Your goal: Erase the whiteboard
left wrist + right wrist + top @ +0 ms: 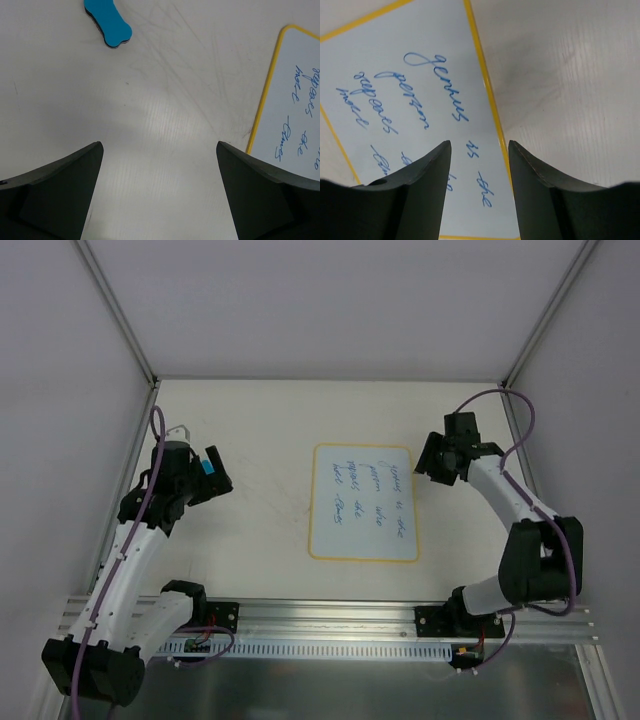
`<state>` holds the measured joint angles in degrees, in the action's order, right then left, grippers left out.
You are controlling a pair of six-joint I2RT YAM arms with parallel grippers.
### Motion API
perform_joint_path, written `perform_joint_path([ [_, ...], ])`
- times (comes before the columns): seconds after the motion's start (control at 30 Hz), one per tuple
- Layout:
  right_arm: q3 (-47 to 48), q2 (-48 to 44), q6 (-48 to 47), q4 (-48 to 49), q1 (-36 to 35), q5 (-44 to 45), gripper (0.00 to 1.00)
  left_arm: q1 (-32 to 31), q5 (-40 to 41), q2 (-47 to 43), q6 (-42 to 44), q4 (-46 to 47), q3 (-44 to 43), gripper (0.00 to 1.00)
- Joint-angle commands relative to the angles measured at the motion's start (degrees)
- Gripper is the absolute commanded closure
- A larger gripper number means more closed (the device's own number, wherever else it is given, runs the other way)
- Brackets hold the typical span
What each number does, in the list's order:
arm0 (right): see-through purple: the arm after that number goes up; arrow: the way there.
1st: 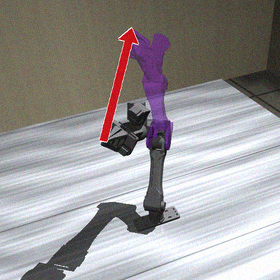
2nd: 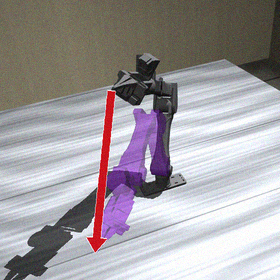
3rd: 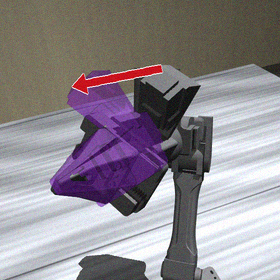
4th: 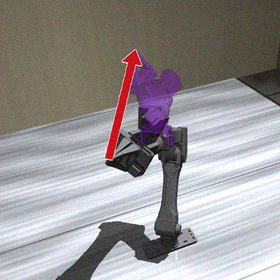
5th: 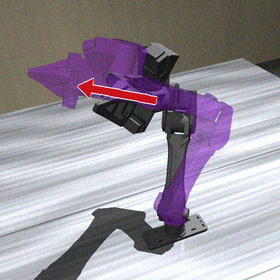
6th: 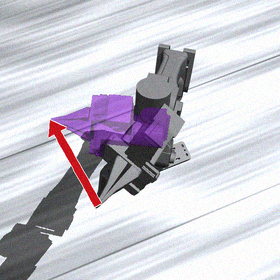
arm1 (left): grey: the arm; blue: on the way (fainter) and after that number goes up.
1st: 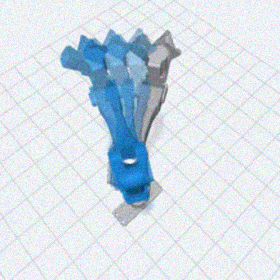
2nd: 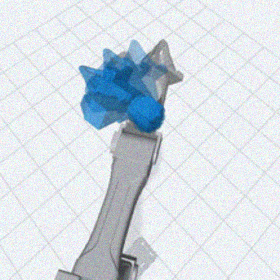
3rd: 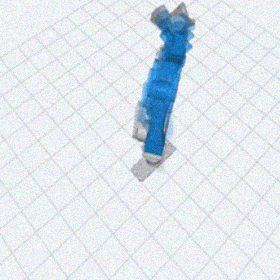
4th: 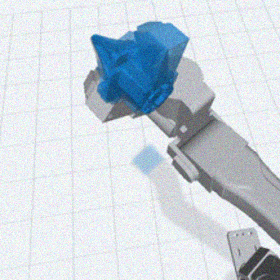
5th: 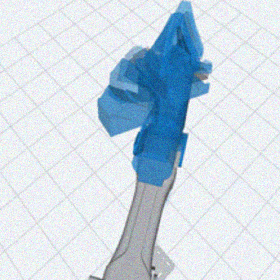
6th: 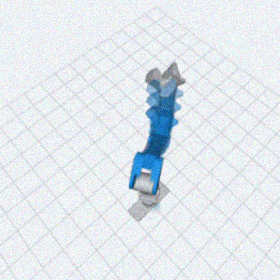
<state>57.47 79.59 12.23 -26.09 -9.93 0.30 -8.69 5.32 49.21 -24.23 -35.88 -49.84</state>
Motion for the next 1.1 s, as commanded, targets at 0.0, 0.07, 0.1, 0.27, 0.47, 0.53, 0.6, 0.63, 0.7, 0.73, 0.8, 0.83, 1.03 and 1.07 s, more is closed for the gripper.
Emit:
perform_joint_path([
  [0.0,5.78,8.53,-3.08,0.24,2.72,-5.99,0.47,-0.54,1.37,3.16,0.41,0.81,-3.15,0.01],
  [0.07,7.56,11.36,-5.36,1.73,3.86,-6.80,0.49,-0.54,1.01,4.13,-0.64,0.90,-3.50,0.01],
  [0.1,9.31,14.07,-6.07,2.18,3.96,-6.28,0.50,-0.45,0.48,5.18,-0.99,1.07,-3.77,0.01],
  [0.27,13.28,21.12,-9.76,2.27,4.22,-7.15,0.53,-0.54,-1.89,7.04,-0.56,1.51,-3.07,0.01],
  [0.47,14.33,27.09,-11.35,2.27,4.05,-11.10,0.53,-0.45,-0.58,8.18,1.11,1.78,-2.36,0.01],
  [0.53,14.60,28.51,-11.26,2.18,3.96,-12.15,0.53,-0.45,0.04,8.44,1.03,1.78,-2.62,0.01],
  [0.6,14.95,29.74,-11.26,2.18,3.70,-14.35,0.53,-0.54,0.30,8.18,0.50,1.78,-2.63,0.01],
  [0.63,15.12,29.92,-11.78,2.27,2.82,-15.49,0.53,-0.54,0.39,8.01,-0.20,1.78,-2.45,0.01],
  [0.7,16.43,30.88,-14.42,2.18,1.33,-15.50,0.53,-0.45,0.65,8.53,-0.12,2.13,-2.28,0.01],
  [0.73,17.14,31.32,-15.04,2.18,0.54,-16.20,0.53,-0.54,0.74,8.88,0.14,1.95,-2.45,0.01],
  [0.8,19.24,32.29,-16.53,1.92,-1.66,-18.21,0.53,-0.45,0.48,9.15,0.67,1.95,-2.71,0.01],
  [0.83,20.04,33.34,-16.88,2.00,-2.36,-19.88,0.53,-0.45,0.57,9.06,0.59,1.95,-2.71,0.01],
  [1.03,27.23,37.56,-20.57,0.60,-7.46,-24.20,0.53,-0.54,0.66,9.50,0.67,2.04,-3.33,0.01],
  [1.07,28.38,38.61,-21.19,-0.36,-8.60,-24.29,0.52,-0.54,0.83,9.50,0.85,2.13,-3.42,0.01],
])
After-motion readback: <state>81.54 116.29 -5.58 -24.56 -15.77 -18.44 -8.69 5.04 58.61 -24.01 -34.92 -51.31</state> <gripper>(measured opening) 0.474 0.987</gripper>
